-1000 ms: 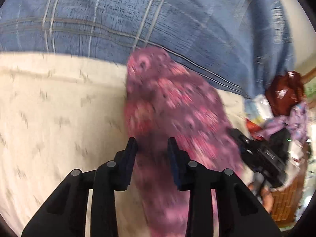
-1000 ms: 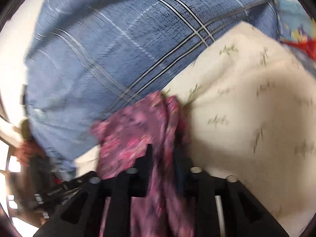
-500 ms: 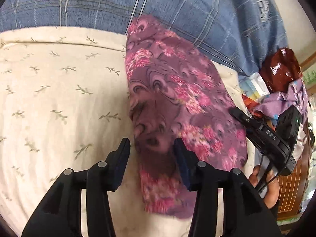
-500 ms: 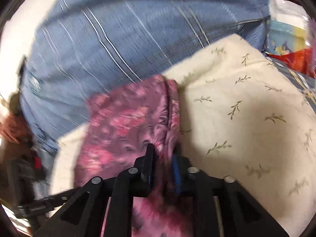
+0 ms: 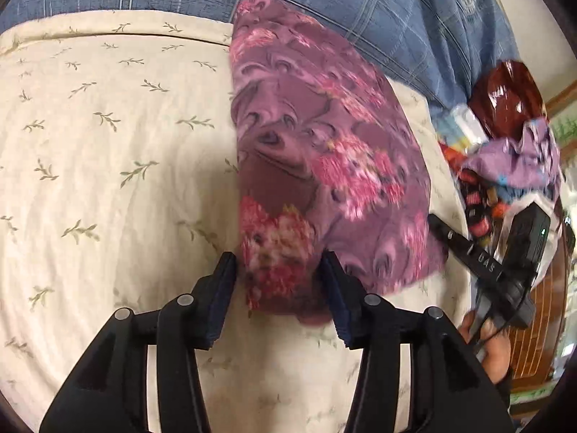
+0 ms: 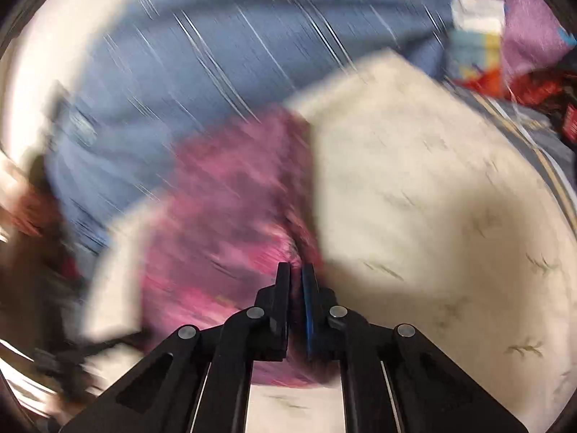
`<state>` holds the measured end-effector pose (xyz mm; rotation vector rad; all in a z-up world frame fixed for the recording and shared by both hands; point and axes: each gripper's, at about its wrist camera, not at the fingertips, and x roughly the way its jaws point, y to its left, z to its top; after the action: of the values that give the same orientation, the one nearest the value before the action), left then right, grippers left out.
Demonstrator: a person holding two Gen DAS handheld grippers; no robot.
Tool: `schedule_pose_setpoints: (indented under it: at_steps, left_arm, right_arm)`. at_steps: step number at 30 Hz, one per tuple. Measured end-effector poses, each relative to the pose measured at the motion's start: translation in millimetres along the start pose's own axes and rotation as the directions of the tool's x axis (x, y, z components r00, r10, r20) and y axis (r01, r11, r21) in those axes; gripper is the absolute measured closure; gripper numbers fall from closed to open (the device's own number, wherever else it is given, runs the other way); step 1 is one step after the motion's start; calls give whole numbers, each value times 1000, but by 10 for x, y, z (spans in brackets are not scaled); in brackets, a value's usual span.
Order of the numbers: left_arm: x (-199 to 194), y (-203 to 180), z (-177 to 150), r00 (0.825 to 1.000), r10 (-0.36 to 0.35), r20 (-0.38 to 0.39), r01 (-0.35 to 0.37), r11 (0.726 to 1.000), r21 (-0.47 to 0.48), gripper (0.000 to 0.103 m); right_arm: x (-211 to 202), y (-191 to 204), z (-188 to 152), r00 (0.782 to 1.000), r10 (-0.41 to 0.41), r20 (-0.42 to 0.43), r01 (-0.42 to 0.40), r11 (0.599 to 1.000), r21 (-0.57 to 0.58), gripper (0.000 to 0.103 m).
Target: Fold small clothes
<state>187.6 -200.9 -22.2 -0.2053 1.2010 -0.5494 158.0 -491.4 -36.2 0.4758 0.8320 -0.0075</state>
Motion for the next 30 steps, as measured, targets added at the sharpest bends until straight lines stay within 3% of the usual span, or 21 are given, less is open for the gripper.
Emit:
schedule_pose_setpoints:
  at_steps: [2, 5, 7, 10, 13, 15, 17, 18, 19, 23, 30]
  left_arm:
    - [-147, 13, -39, 999, -33, -11, 33, 999, 10, 57]
    - [-396, 81, 85, 991, -126, 44, 129, 990, -59, 57]
    - [-473, 2, 279, 986, -148, 77, 152, 987, -48, 56]
    - [-390, -234, 569, 987, -98, 130, 101, 995, -13, 56]
    - [-157, -285, 711, 992, -42, 117, 42, 999, 2, 56]
    - [93, -270, 732, 995, 26, 92, -28, 999, 21, 56]
    - [152, -293, 708, 991, 59, 120, -67, 996, 65, 56]
    - [121, -327, 667, 988, 75, 137, -88, 992, 92, 56]
    - [118, -362, 652, 986, 87, 142, -103, 988, 114, 55]
    - [101, -341, 650, 986, 82, 147, -101, 987, 126, 55]
    - [90, -323, 729, 990, 54, 129, -70, 990, 123, 56]
  right_arm:
    - [-111, -5, 53, 1000, 20, 19, -20, 999, 28, 90]
    - [-337, 39, 176, 991, 73, 113, -77, 996, 37, 90]
    - [-371, 181, 282, 982, 121, 143, -123, 992, 3, 90]
    - [-244, 443, 412, 981, 133, 140, -124, 989, -77, 90]
    - [-74, 532, 428, 981, 149, 122, -138, 986, -90, 90]
    - [91, 479, 406, 991, 95, 95, -86, 992, -93, 90]
    - [371, 366, 332, 1000, 6, 16, -4, 994, -105, 96]
    - [328, 324, 301, 997, 42, 70, -34, 993, -112, 96]
    - [305, 299, 293, 996, 53, 67, -46, 993, -112, 96]
    - [272, 305, 353, 998, 61, 33, -57, 994, -96, 95]
    - [283, 424, 575, 1000, 30, 3, -29, 992, -124, 83]
